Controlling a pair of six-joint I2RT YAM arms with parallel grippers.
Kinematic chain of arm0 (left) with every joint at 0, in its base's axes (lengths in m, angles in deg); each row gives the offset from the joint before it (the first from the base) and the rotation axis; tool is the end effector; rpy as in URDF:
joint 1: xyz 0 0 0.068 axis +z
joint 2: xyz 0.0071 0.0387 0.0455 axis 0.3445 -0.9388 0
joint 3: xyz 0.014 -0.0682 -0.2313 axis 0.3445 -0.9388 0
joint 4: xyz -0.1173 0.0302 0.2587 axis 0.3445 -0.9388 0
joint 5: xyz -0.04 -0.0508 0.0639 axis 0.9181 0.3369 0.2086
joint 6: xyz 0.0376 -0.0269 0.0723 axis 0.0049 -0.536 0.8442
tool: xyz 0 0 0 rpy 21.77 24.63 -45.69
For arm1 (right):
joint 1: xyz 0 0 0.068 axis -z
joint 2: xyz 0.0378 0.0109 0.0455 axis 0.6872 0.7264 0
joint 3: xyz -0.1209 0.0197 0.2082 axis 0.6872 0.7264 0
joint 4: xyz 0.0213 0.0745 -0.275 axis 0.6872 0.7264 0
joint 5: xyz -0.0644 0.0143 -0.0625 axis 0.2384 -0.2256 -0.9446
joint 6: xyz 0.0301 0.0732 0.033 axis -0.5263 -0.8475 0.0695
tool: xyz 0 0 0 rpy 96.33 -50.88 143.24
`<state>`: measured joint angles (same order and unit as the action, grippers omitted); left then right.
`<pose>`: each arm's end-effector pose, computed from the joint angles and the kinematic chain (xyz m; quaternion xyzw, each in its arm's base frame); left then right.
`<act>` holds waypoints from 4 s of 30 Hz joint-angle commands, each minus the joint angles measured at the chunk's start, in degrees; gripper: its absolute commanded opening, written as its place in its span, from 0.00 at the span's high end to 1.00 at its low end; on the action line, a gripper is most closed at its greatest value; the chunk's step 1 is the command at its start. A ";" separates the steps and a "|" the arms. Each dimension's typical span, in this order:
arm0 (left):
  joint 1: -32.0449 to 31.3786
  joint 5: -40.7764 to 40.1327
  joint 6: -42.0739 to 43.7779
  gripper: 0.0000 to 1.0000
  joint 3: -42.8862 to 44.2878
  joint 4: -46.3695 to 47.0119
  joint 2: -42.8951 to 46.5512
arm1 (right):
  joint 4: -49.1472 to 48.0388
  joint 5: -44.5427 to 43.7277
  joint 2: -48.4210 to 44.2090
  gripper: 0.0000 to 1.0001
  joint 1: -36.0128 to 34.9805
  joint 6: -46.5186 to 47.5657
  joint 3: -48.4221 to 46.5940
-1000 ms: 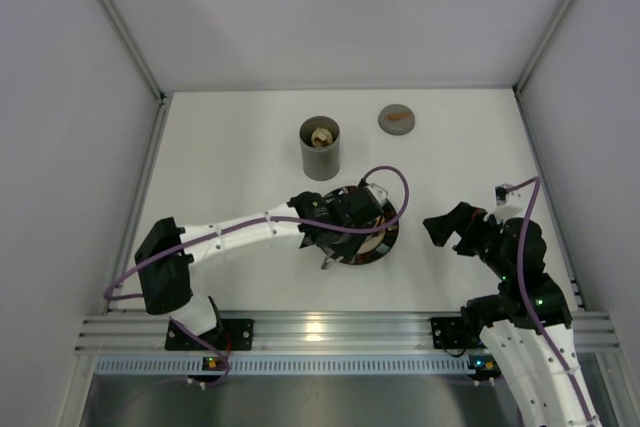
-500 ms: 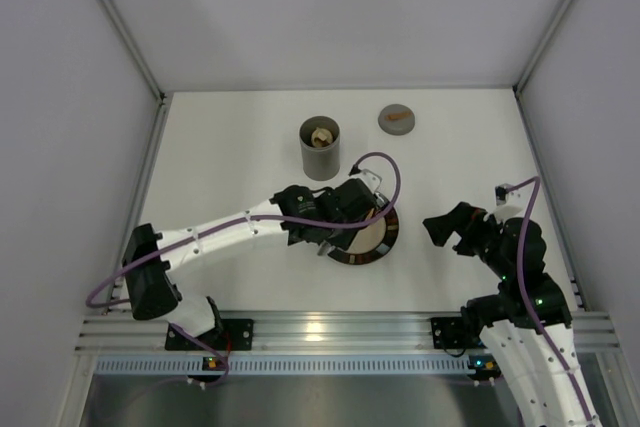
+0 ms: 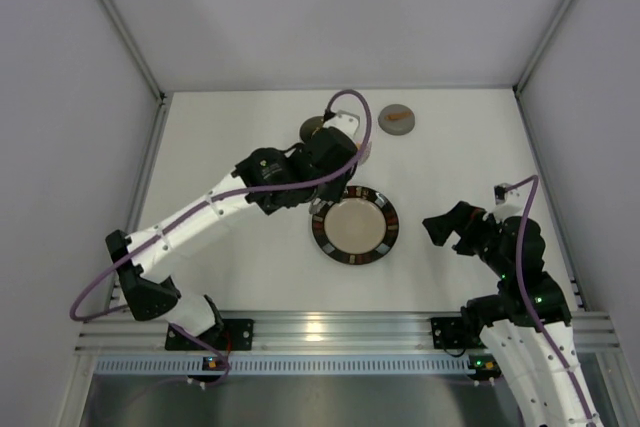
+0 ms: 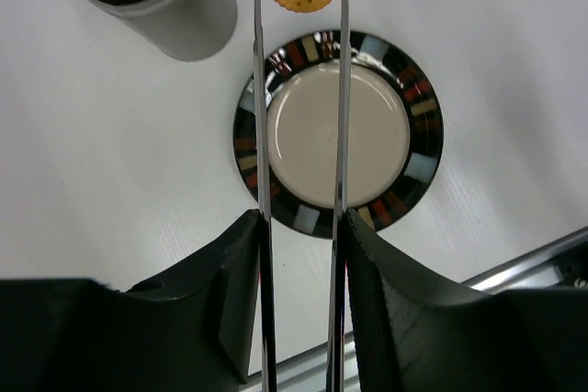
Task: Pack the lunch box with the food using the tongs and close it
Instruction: Place the fake food in the packing box, then place the clamp at the center of the board, then move the box lid to the center of the board.
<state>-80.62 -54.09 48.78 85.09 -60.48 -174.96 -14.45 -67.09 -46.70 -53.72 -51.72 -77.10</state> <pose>0.2057 -0.3015 0.3382 0.2076 0.8937 -0.0954 0.3862 0.1787 0.0467 0.2488 0.1018 0.8236 0.2696 0.4884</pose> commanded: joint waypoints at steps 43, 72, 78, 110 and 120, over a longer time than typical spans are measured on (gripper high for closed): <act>22.67 1.88 3.09 0.48 8.19 3.93 -1.07 | 0.16 -0.31 0.15 0.01 0.64 1.03 -3.12; 47.90 11.29 -6.14 0.44 -30.22 26.51 -1.50 | 0.25 1.10 2.08 0.01 0.64 2.08 -4.97; 47.81 13.92 -7.28 0.33 -34.70 28.53 -3.70 | -1.07 1.98 1.03 0.01 0.64 1.12 -2.95; 40.79 26.85 4.75 0.12 -35.21 18.43 35.92 | -12.76 -11.98 101.01 0.16 -1.12 -1.17 -84.88; 37.35 20.25 6.25 0.11 -41.99 20.44 41.20 | -22.15 -17.09 124.76 0.13 -1.91 2.52 -103.58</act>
<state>-43.07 -31.84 53.52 44.72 -42.36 -134.55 -29.36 -81.63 77.19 -54.74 -51.07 -174.89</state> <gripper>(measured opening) 0.885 0.864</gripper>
